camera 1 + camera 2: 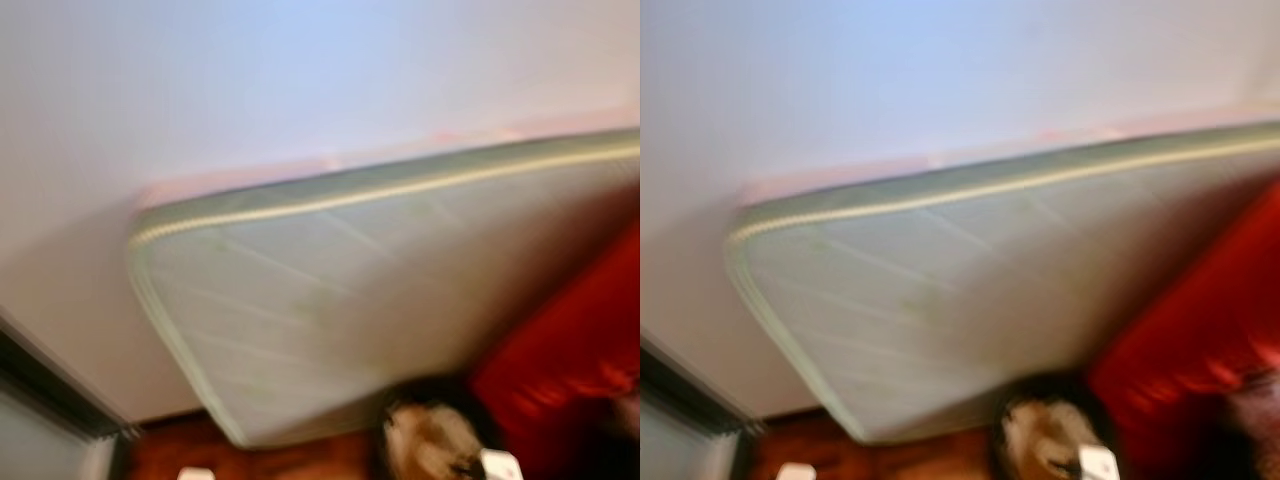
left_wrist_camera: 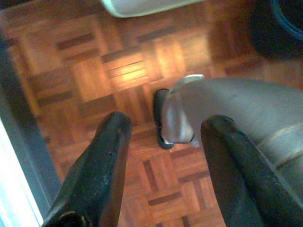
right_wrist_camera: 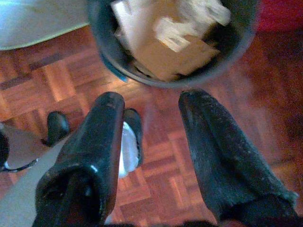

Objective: Clean up the room

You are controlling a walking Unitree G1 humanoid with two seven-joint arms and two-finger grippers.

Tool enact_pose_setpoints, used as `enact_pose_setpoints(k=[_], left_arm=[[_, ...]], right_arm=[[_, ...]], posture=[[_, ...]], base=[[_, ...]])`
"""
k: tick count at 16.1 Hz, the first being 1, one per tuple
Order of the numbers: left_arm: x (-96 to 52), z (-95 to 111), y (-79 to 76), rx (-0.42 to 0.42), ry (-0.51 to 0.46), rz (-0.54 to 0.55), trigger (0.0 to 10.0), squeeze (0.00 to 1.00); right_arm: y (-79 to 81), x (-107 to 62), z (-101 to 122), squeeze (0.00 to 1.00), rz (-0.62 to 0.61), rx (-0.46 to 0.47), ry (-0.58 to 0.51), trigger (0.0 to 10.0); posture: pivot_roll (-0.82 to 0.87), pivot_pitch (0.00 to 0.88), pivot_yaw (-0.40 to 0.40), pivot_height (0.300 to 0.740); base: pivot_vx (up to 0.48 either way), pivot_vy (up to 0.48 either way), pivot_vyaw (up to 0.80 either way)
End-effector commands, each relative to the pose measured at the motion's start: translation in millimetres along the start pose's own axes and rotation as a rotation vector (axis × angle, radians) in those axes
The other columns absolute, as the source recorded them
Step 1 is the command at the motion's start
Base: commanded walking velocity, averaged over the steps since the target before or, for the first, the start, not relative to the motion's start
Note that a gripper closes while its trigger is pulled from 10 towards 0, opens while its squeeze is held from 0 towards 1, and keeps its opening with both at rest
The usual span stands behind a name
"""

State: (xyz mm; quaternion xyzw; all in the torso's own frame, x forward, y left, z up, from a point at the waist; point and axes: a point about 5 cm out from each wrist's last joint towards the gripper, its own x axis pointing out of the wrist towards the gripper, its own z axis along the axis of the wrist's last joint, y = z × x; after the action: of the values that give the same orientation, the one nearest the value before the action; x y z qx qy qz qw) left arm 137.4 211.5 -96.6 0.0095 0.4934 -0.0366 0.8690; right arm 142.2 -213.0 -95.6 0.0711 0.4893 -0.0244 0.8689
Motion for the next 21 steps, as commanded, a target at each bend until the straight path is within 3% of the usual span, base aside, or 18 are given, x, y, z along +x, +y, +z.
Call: enact_pose_setpoints(k=[1, 14, 21], left_arm=[[-0.2, -2, 0.1, 0.001, 0.009, 0.001, 10.0, 0.00], [0.0, 3, 1.9, -0.008, -0.013, 0.006, 10.0, 0.00], [2.2, 5, -4.5, -0.002, -0.018, -0.002, 10.0, 0.00]], right_arm=[[-1.8, -0.5, -1, 0.00, -0.009, 0.003, 0.007, 10.0], [-7.0, -0.7, 4, 0.00, -0.030, 0.030, -0.010, 10.0], [-10.8, -1.1, 10, 0.00, -0.043, 0.084, -0.047, 10.0]], posture=[[0.07, 0.013, 0.003, 0.740], [0.06, 0.039, 0.002, 0.740], [0.06, 0.036, -0.001, 0.740]], base=[[0.000, 0.000, -0.76], [0.000, 0.000, -0.76], [0.000, -0.219, -0.11]])
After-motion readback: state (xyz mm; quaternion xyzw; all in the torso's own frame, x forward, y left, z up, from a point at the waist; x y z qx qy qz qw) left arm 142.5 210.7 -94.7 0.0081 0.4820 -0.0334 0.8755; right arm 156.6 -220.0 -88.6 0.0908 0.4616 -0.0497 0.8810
